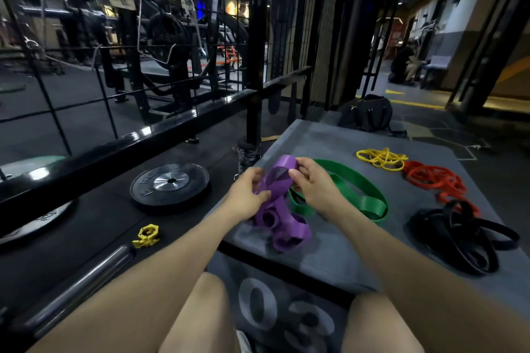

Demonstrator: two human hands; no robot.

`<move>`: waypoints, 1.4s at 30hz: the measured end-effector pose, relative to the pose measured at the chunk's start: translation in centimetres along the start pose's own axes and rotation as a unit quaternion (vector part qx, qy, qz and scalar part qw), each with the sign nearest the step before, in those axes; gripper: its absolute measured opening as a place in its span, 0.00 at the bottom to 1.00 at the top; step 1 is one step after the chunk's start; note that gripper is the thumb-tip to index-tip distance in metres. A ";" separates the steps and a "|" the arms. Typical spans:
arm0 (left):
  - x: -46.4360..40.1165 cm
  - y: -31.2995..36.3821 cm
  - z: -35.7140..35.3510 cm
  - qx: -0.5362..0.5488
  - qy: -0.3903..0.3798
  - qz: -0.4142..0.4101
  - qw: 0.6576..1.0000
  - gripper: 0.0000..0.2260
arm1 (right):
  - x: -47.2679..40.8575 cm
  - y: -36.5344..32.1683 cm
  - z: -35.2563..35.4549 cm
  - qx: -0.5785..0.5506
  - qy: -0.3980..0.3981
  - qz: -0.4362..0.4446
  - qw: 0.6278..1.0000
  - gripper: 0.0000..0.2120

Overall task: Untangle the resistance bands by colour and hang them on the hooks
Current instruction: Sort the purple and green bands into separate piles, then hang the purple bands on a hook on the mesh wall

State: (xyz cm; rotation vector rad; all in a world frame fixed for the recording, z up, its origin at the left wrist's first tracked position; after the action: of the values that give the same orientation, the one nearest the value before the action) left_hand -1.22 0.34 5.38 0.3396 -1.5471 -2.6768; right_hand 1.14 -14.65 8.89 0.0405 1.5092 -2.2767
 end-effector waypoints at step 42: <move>-17.3 20.6 15.2 0.023 0.002 0.210 0.978 0.10 | -23.4 -18.2 8.7 -0.042 -0.247 -0.104 0.962 0.14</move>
State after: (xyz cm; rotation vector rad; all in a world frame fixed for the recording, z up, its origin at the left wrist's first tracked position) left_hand 10.89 5.26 33.38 0.0133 -1.4832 -2.3166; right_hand 17.94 -8.96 34.12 -0.6886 1.3809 -2.1482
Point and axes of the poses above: each hand's wrist, its own x-axis away from the middle knuckle, its own z-axis out of the back of the hand, y = z × x, the point moved 5 cm from there along -x, towards the middle knuckle
